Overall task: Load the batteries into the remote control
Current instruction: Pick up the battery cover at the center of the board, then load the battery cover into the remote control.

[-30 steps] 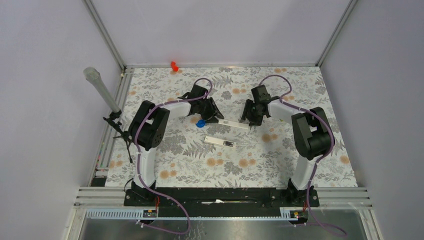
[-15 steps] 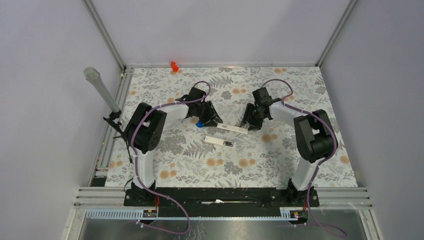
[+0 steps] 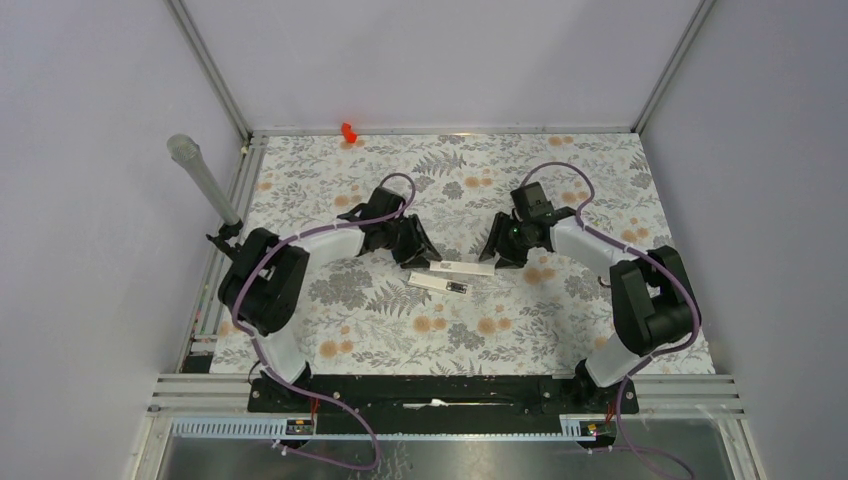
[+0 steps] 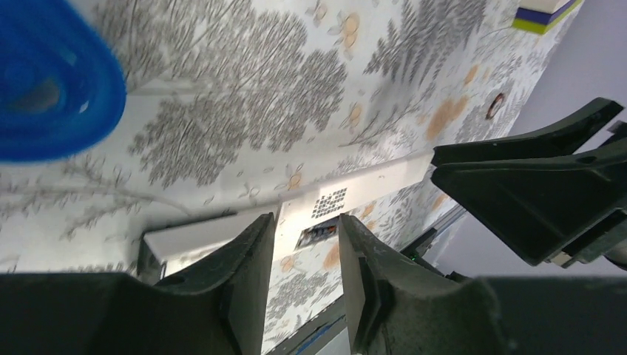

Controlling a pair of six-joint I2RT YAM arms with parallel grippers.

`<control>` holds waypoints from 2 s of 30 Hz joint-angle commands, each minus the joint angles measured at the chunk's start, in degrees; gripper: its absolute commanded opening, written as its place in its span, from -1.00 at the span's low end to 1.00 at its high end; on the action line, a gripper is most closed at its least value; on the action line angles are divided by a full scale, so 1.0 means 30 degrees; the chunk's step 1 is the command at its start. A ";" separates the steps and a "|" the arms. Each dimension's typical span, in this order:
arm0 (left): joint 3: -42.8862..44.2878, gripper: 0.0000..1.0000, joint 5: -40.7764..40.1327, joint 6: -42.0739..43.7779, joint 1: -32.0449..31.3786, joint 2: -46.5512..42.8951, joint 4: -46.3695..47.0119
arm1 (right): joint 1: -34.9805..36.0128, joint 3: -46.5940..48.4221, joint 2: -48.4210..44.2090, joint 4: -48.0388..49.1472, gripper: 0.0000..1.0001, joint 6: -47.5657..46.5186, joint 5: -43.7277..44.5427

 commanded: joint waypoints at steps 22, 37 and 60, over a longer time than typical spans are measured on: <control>-0.3850 -0.25 -0.1423 -0.0901 -0.1197 -0.4185 0.1446 | 0.3271 -0.2927 -0.2754 0.2653 0.07 0.1725 -0.0152; -0.2839 -0.30 -0.2497 0.0022 -0.1188 -0.2898 0.0632 | 0.3271 -0.3019 -0.2028 0.3075 0.08 0.1569 0.0354; -0.2211 -0.34 -0.4056 0.1153 -0.1192 -0.2735 -0.1577 | 0.3247 -0.3872 -0.2758 0.2465 0.24 0.1259 0.1851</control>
